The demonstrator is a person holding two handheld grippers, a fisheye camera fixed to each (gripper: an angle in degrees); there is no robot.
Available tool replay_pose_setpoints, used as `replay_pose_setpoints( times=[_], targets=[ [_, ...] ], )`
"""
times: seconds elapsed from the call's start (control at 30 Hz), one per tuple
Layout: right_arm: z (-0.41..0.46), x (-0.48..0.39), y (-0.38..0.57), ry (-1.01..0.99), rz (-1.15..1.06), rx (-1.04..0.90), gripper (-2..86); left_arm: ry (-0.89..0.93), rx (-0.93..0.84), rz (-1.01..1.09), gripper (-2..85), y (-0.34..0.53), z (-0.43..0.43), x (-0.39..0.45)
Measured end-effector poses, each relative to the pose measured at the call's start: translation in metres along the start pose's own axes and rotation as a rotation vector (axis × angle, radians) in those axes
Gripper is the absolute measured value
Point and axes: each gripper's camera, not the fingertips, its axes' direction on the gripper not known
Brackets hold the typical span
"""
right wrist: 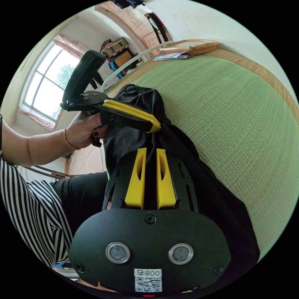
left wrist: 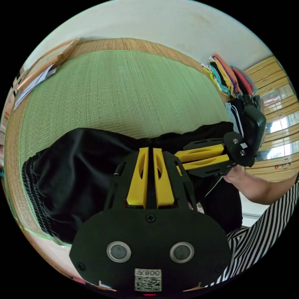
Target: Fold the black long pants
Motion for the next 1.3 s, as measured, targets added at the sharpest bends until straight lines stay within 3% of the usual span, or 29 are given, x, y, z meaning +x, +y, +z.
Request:
replay_pose_setpoints(
  times=[0.27, 0.43, 0.57, 1.03, 1.3],
  targets=[
    [-0.055, -0.011, -0.005, -0.112, 0.004, 0.071, 4.8, 0.065, 0.087, -0.048, 0.8, 0.024, 0.025, -0.034],
    [-0.102, -0.006, -0.020, -0.015, -0.009, 0.186, 5.7, 0.174, 0.176, -0.092, 0.6, 0.035, 0.038, -0.054],
    [-0.093, 0.009, -0.047, -0.115, 0.030, 0.044, 8.1, 0.198, 0.215, -0.111, 0.6, 0.037, 0.054, -0.065],
    [-0.089, 0.044, -0.062, -0.212, 0.178, 0.037, 1.9, 0.215, 0.234, -0.101, 0.5, 0.041, 0.103, -0.082],
    [-0.130, 0.073, -0.058, -0.206, 0.247, 0.193, 0.8, -0.015, 0.309, -0.340, 0.2, 0.087, 0.075, -0.140]
  ],
)
